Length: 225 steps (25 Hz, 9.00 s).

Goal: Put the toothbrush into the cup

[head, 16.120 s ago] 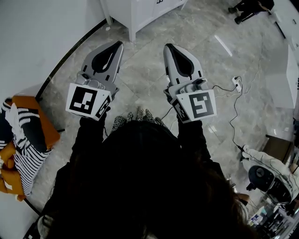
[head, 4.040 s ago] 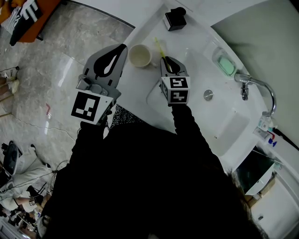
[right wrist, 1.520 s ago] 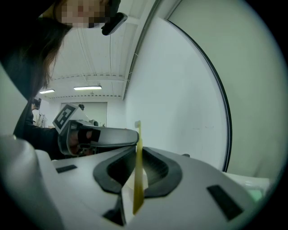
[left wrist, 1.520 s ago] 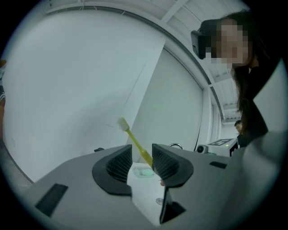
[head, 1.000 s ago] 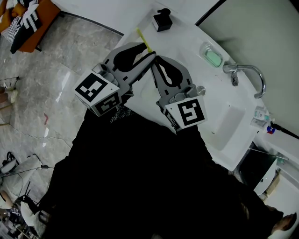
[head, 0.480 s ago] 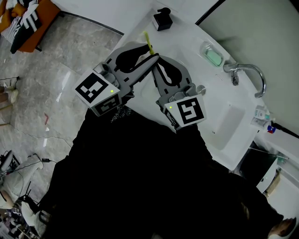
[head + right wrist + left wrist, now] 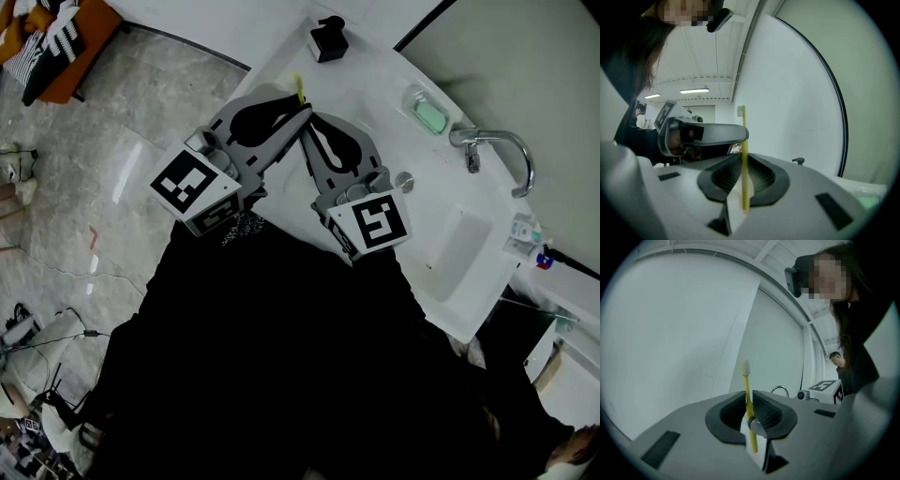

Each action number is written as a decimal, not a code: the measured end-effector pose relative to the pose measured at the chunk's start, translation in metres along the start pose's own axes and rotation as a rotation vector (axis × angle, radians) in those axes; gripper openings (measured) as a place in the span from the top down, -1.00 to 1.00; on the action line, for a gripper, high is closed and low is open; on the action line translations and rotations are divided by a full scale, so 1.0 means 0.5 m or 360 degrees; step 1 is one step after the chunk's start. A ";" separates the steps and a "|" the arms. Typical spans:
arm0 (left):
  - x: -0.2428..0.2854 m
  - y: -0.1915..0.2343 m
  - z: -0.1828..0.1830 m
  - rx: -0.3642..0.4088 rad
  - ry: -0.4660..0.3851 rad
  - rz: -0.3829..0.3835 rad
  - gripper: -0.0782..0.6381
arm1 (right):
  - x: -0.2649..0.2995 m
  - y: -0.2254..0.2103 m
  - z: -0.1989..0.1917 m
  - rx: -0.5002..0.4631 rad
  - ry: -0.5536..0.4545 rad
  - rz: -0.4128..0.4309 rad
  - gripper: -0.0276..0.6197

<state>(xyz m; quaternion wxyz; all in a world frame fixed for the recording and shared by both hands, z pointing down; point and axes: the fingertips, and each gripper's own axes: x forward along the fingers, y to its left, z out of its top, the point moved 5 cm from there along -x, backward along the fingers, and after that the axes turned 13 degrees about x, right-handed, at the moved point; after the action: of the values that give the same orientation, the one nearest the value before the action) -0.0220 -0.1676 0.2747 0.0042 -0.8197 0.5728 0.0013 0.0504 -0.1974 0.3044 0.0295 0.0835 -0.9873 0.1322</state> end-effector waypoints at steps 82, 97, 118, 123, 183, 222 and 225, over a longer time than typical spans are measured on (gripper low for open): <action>-0.017 -0.033 -0.052 0.0367 0.0208 -0.0225 0.49 | -0.003 -0.009 0.097 0.0025 0.0270 0.0468 0.77; -0.003 -0.040 -0.055 0.0445 0.0252 -0.0154 0.63 | -0.002 0.008 0.101 0.0043 0.0235 0.0483 0.77; -0.014 -0.041 -0.060 0.0259 0.0180 -0.0399 0.66 | -0.020 0.023 0.123 -0.0150 0.0297 0.0796 0.75; -0.015 -0.041 -0.061 0.0251 0.0187 -0.0412 0.66 | -0.020 0.019 0.120 -0.0154 0.0273 0.0772 0.75; -0.195 0.119 -0.070 0.0261 0.0170 0.0135 0.76 | 0.205 -0.088 -0.123 0.0147 0.0618 0.0168 0.76; -0.188 0.128 -0.079 0.0211 0.0187 0.0236 0.76 | 0.181 -0.079 -0.092 0.0066 0.0503 0.0045 0.75; -0.180 0.128 -0.081 0.0203 0.0197 0.0298 0.76 | 0.162 -0.066 -0.067 0.0063 0.0427 0.0035 0.75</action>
<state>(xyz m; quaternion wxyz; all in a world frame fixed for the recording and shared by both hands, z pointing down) -0.1130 -0.1055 0.3155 0.0208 -0.7592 0.6449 -0.0853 -0.0223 -0.2327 0.3518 0.1580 0.0548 -0.9725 0.1619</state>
